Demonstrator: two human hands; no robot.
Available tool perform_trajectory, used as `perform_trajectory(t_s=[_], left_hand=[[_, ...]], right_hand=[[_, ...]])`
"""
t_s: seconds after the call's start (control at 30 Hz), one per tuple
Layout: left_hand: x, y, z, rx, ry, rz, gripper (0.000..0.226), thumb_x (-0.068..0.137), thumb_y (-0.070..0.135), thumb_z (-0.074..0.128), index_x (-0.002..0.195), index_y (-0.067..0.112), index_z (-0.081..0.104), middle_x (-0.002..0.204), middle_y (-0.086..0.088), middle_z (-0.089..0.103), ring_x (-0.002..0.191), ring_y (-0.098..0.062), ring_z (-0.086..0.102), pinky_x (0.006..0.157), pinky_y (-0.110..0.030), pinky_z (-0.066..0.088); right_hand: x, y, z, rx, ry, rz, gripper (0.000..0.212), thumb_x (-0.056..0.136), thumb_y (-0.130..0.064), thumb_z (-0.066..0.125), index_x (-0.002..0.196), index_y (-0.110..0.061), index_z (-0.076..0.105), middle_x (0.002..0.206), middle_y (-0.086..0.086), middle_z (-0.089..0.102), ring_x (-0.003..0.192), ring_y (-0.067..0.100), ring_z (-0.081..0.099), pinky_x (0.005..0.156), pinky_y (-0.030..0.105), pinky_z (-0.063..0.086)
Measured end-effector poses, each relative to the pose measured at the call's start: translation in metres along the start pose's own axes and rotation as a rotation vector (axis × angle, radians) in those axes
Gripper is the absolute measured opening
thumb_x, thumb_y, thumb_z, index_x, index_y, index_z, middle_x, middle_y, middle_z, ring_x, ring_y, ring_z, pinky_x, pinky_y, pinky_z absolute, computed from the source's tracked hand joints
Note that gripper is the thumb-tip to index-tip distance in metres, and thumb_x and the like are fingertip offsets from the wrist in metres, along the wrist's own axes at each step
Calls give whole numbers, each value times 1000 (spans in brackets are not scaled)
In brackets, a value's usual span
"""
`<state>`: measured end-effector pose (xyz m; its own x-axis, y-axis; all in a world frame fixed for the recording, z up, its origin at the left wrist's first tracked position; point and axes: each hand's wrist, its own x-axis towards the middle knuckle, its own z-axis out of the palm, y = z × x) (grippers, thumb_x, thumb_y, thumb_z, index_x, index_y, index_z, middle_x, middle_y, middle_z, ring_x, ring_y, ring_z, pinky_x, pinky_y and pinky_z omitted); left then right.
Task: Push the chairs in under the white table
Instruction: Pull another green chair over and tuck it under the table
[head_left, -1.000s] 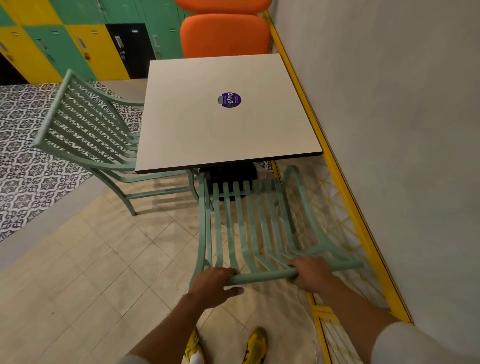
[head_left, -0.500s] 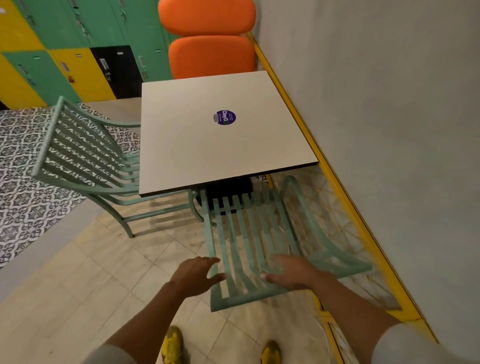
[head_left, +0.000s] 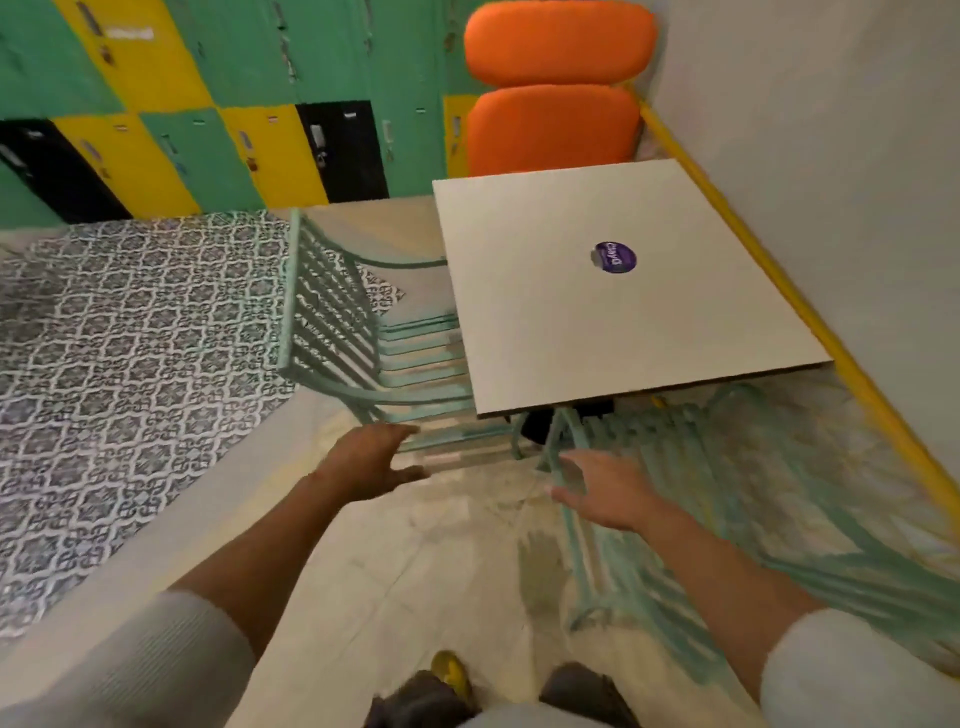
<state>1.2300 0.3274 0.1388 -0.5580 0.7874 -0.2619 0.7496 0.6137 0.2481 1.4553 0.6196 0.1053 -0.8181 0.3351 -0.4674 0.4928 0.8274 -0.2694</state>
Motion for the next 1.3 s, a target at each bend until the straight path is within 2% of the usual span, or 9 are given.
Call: perform_trajectory(t_s=[0.23, 0.3, 0.4, 0.63, 0.87, 1.03, 1.13, 1.17, 1.3], left_hand=[[-24, -148, -51, 87, -34, -55, 84, 89, 65, 72, 156, 21, 47, 150, -12, 60, 132, -34, 58, 107, -45, 50], [-18, -180, -66, 159, -23, -34, 87, 88, 62, 75, 157, 18, 45, 155, -11, 55, 138, -33, 54, 112, -44, 47], [6, -231, -86, 268, -33, -8, 91, 85, 57, 80, 157, 15, 44, 156, -10, 53, 143, -31, 48, 115, -46, 44], [110, -347, -144, 405, -144, 63, 97, 81, 31, 86, 162, 17, 35, 166, -7, 40, 151, -29, 38, 123, -46, 36], [240, -417, -189, 528, -220, 281, 94, 82, 25, 84, 162, 19, 35, 166, -6, 39, 153, -29, 36, 126, -49, 31], [326, -434, -195, 681, -288, 472, 87, 85, 35, 79, 161, 24, 39, 163, -5, 43, 150, -28, 39, 125, -46, 33], [369, -444, -189, 757, -345, 542, 81, 87, 42, 77, 159, 26, 43, 160, -4, 47, 148, -28, 41, 125, -44, 32], [381, -447, -188, 790, -366, 556, 80, 88, 46, 75, 158, 27, 43, 160, -3, 47, 149, -29, 41, 125, -45, 32], [431, -477, -174, 950, -404, 683, 83, 89, 60, 70, 160, 34, 38, 163, 0, 45, 152, -29, 38, 127, -47, 27]], right_hand=[[94, -188, -14, -37, 7, -219, 87, 90, -88, 48, 157, -32, 47, 155, 1, 58, 137, 25, 58, 107, 40, 50], [118, -229, -14, -47, 5, -266, 95, 88, -94, 43, 158, -29, 47, 158, 0, 56, 140, 26, 57, 110, 42, 50], [163, -286, -8, -51, 32, -316, 97, 86, -97, 40, 155, -29, 50, 155, 0, 58, 138, 26, 58, 107, 48, 53], [281, -392, 6, 19, 23, -298, 86, 91, -91, 42, 148, -27, 53, 143, 1, 66, 127, 27, 64, 99, 48, 57], [344, -441, 2, 115, 17, -91, 96, 89, -93, 38, 153, -23, 49, 148, 7, 63, 129, 32, 63, 96, 47, 54], [360, -446, 13, 187, -15, 48, 92, 94, -87, 40, 157, -19, 44, 147, 12, 62, 128, 33, 63, 101, 45, 55], [374, -464, 23, 259, 40, 147, 85, 99, -77, 47, 157, -16, 44, 128, 15, 69, 108, 30, 70, 79, 33, 51], [379, -476, 28, 318, 49, 194, 81, 100, -75, 49, 155, -16, 46, 126, 13, 69, 105, 28, 69, 78, 33, 50], [414, -531, 44, 350, 73, 416, 61, 107, -63, 47, 149, -19, 49, 137, 10, 64, 118, 33, 67, 98, 47, 55]])
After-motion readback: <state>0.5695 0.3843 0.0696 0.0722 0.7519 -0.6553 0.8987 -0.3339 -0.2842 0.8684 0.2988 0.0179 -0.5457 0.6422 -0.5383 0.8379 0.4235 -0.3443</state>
